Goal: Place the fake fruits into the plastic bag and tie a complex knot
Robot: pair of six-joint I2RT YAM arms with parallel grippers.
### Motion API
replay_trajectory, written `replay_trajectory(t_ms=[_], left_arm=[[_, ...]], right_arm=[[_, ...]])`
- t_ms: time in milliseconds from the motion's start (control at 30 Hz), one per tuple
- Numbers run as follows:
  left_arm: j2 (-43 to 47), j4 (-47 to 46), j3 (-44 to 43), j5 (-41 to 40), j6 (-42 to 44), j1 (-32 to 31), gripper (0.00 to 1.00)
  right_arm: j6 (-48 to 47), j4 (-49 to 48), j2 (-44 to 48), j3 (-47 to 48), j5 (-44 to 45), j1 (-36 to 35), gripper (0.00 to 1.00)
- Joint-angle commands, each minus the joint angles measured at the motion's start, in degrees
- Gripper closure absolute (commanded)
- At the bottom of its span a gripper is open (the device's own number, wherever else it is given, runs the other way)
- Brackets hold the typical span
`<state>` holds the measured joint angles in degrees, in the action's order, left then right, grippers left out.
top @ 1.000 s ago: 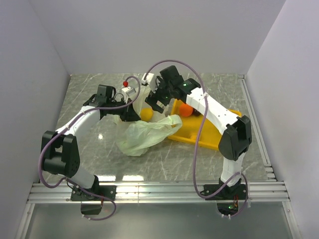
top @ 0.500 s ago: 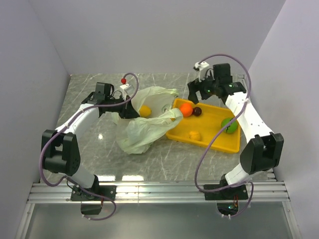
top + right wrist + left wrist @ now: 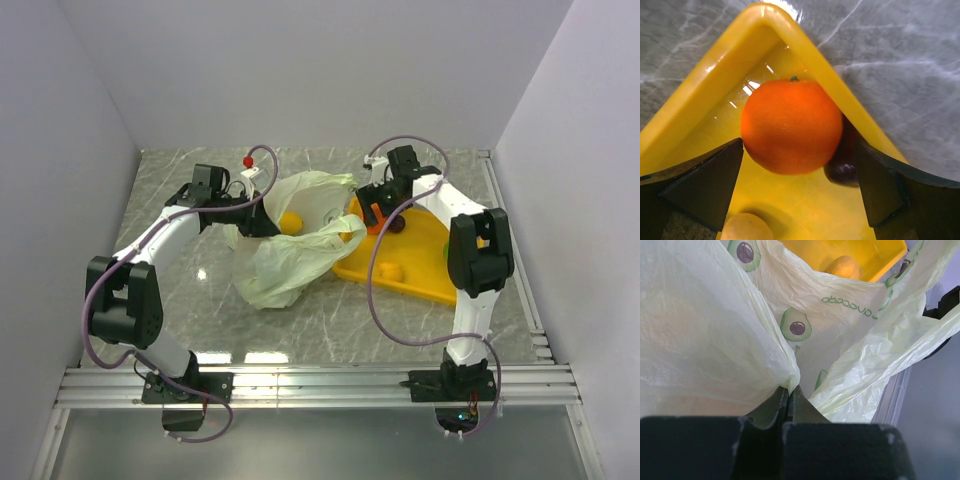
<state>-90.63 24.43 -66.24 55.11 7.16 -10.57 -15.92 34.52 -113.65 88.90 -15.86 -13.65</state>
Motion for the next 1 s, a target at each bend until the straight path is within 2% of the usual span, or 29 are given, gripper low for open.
replay_trajectory(t_ms=[0, 133, 233, 367, 467, 600, 700, 867, 967], left_arm=[[-0.2, -1.3, -2.1, 0.0, -0.6, 0.2, 0.99], [-0.6, -1.2, -2.2, -0.4, -0.6, 0.2, 1.00], [-0.7, -1.1, -2.2, -0.4, -0.7, 0.2, 1.00], [-0.7, -1.1, -2.1, -0.1, -0.4, 0.2, 0.99], [-0.6, -1.2, -2.0, 0.1, -0.2, 0.2, 0.99], [-0.3, -1.3, -1.6, 0.2, -0.3, 0.2, 1.00], [0.4, -2.2, -0.6, 0.7, -0.8, 0.2, 1.00], [0.8, -2.4, 0.2, 1.0, -1.5, 0.3, 0.99], [1.4, -3.0, 0.3, 1.7, -2.7, 0.5, 0.99]], right_arm=[[1.9, -0.9, -0.5, 2.9, 2.4, -1.0, 0.03], [2.4, -0.4, -1.3, 1.7, 1.6, -1.6, 0.07], [2.4, -0.9, 1.0, -0.1, 0.8, -1.1, 0.20], [2.0, -0.4, 7.4, -2.5, -0.1, 0.1, 0.42], [1.6, 1.7, 10.7, -2.2, -1.2, 2.0, 0.50], [1.1, 4.6, 19.5, -1.3, -6.8, 4.9, 0.52], [2.6, 2.2, 24.5, -1.4, -12.5, 4.0, 0.52], [6.3, -1.4, 23.7, 4.1, -16.7, -3.8, 0.53], [5.1, -0.6, 19.3, 8.1, -16.4, -7.9, 0.53]])
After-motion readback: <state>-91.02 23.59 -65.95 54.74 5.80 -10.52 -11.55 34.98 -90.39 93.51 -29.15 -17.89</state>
